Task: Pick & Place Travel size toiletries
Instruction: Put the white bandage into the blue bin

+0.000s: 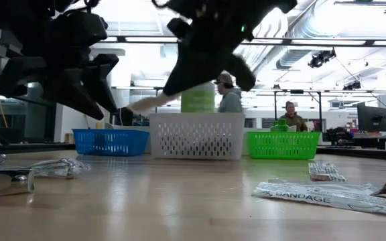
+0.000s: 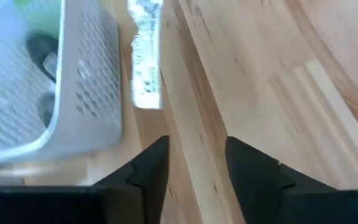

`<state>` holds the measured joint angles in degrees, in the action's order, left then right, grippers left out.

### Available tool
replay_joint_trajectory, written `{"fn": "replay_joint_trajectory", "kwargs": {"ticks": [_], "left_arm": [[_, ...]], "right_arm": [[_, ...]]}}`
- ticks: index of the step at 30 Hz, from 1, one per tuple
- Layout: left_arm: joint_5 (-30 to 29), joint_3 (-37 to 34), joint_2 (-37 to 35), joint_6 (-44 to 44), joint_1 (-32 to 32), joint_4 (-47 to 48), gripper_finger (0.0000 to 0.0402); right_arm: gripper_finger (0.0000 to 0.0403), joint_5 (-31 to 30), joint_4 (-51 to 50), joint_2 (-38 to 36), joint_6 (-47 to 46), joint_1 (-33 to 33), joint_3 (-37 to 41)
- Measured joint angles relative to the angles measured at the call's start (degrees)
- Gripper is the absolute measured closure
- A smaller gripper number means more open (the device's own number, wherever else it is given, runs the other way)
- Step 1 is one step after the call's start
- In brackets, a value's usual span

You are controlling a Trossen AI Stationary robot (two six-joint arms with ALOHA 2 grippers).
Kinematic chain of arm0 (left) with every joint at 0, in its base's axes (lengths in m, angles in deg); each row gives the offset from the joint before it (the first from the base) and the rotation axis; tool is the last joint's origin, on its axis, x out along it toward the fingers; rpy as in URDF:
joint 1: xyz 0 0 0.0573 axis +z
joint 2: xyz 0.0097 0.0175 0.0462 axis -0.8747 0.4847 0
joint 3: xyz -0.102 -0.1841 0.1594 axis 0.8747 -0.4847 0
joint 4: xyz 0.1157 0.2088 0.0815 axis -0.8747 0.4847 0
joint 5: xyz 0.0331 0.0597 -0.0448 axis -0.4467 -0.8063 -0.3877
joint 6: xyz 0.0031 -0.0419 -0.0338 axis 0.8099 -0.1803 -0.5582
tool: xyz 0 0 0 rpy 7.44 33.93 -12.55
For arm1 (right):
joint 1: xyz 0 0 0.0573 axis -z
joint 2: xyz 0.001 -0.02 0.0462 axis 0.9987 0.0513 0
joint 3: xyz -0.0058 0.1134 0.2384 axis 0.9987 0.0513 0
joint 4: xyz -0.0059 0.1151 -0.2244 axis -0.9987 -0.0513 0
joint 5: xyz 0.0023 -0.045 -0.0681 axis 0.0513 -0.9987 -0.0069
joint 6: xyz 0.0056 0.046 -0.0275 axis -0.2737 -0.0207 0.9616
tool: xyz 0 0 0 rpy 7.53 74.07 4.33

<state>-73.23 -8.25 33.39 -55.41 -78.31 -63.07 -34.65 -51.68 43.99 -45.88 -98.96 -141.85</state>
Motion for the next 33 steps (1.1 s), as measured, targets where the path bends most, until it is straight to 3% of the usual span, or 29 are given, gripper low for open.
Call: {"fn": "replay_joint_trajectory", "kwargs": {"ticks": [6,10,19,25,33], "left_arm": [[-1.3,0.0,0.0,8.0,0.0,-10.7,0.0157],[-2.4,0.0,0.0,9.7,0.0,-12.1,0.0099],[-2.7,0.0,0.0,10.0,0.0,-12.5,0.0074],[-3.5,0.0,0.0,10.1,-0.1,-12.7,0.0118],[-3.2,0.0,0.0,9.5,-0.5,-12.6,0.0266]], "right_arm": [[0.0401,2.7,-0.8,-0.8,-3.8,-0.3,0.0],[0.0401,1.2,0.1,-0.8,-5.0,-0.5,0.0],[0.0401,4.1,6.7,-0.8,-7.1,-0.3,0.0],[0.0401,3.7,9.1,-0.8,-8.7,0.1,0.0],[0.0401,3.9,8.3,-0.8,-11.1,1.5,0.0]]}}
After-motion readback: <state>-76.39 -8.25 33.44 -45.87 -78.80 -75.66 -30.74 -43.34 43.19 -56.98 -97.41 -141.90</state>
